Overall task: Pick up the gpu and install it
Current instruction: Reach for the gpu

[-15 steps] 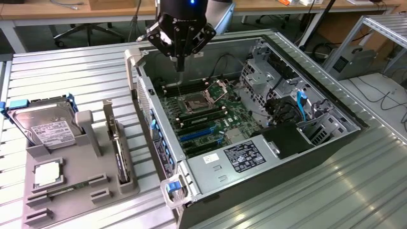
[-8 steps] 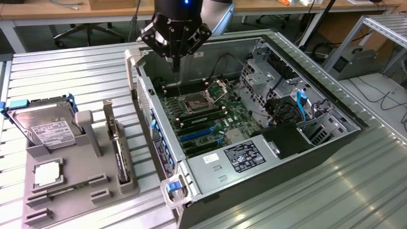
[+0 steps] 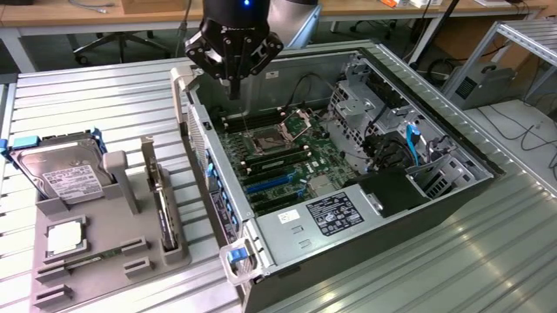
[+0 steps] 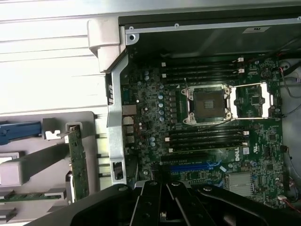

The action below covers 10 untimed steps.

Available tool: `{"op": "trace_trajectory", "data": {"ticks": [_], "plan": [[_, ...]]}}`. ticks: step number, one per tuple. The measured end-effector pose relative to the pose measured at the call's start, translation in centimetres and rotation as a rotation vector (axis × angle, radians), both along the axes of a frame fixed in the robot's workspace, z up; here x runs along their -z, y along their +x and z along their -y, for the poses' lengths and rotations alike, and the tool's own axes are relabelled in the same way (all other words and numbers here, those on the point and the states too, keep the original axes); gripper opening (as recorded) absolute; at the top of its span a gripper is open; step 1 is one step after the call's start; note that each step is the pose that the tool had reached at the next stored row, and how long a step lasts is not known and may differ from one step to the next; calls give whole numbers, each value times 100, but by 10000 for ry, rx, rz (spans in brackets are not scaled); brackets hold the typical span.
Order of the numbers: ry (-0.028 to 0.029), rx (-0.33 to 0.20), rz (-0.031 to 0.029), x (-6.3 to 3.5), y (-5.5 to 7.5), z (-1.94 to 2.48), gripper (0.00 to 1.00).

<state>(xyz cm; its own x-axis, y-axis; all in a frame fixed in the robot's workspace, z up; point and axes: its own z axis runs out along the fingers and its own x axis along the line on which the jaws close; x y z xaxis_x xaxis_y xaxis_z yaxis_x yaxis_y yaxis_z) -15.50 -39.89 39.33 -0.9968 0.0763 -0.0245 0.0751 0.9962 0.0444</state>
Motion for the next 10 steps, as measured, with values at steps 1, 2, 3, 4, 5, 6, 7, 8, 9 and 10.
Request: {"op": "trace_trajectory", "data": {"ticks": [1, 2, 3, 4, 5, 6, 7, 8, 9, 10], "plan": [[0, 0, 0, 0, -11, 0, 11], [-1, -1, -1, 0, -21, 0, 11], [0, -1, -1, 0, -35, 0, 11], [0, -1, 0, 0, -50, 0, 11], [0, -1, 0, 0, -67, 0, 11], [0, -1, 0, 0, -79, 0, 11], [-1, -1, -1, 0, -94, 0, 11], [0, 0, 0, 1, -108, 0, 11], [0, 0, -1, 1, -128, 0, 11], [0, 0, 0, 1, -148, 0, 11]]}}
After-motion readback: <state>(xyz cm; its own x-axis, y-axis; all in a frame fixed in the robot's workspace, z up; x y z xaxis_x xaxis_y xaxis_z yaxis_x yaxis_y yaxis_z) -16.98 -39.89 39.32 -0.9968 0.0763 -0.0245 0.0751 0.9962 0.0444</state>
